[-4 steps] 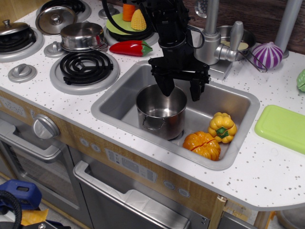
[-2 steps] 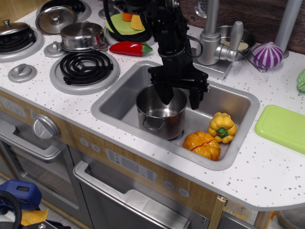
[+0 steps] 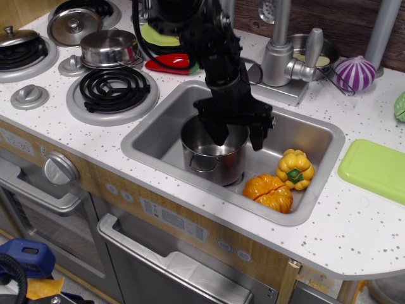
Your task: Pick up pot from sink
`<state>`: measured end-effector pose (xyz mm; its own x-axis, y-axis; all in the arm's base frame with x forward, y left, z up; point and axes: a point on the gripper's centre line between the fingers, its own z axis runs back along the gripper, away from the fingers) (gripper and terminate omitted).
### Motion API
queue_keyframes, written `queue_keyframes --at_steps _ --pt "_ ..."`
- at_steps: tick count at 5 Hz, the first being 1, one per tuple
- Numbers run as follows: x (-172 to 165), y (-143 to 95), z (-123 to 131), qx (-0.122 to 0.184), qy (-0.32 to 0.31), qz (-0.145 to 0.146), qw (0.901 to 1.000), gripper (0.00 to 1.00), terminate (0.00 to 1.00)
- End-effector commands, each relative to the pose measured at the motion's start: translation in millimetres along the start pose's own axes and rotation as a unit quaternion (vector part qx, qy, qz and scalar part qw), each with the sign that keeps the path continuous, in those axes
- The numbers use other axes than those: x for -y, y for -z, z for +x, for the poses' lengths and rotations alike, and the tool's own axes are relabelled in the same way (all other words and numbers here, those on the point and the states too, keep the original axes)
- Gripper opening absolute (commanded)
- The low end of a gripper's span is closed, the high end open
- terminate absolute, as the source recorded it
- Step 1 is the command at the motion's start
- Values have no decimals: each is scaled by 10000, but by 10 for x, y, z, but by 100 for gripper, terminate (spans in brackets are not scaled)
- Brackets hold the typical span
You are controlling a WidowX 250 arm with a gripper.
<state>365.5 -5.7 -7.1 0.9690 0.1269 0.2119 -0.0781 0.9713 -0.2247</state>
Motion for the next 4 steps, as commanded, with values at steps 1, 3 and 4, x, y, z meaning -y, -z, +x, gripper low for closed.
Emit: queue_keyframes --at_steps 1,3,4 --pt "-57 -29 38 321 -118 -39 9994 100 0" --pt "-76 24 50 290 -337 -379 9983 0 0" --pt "-85 50 49 409 -432 -534 9968 0 0"
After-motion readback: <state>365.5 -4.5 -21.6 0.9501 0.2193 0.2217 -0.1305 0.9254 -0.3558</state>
